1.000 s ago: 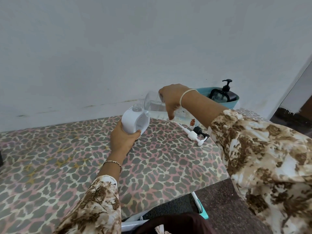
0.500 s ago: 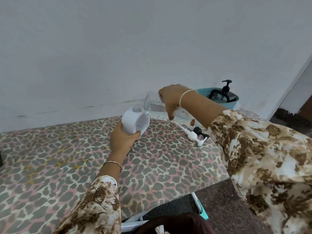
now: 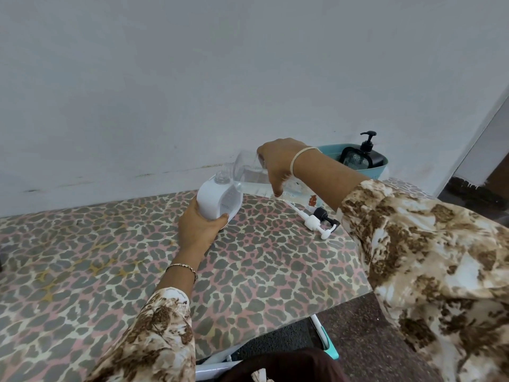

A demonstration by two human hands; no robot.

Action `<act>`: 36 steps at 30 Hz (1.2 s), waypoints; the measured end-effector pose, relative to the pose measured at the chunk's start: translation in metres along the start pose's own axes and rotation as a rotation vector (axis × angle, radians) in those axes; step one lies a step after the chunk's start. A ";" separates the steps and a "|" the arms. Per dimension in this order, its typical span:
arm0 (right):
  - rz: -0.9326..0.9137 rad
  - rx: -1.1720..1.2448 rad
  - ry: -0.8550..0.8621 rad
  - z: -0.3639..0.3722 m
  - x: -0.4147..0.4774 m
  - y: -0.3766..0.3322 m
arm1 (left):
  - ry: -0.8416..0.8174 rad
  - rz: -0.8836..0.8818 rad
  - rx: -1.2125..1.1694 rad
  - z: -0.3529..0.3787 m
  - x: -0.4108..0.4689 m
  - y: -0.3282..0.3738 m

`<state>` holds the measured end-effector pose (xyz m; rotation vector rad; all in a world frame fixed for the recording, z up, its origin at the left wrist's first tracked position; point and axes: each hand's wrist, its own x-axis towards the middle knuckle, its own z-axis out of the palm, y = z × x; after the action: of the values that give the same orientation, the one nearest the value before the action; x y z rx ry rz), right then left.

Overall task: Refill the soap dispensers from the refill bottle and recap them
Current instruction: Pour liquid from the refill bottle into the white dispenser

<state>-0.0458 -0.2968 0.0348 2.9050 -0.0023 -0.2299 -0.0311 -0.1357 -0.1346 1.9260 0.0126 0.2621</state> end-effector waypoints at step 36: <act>-0.001 -0.007 0.014 -0.001 -0.002 -0.001 | -0.009 -0.001 0.010 0.000 0.001 -0.002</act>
<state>-0.0479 -0.2955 0.0360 2.8994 0.0023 -0.2090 -0.0296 -0.1354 -0.1360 1.9371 0.0089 0.2531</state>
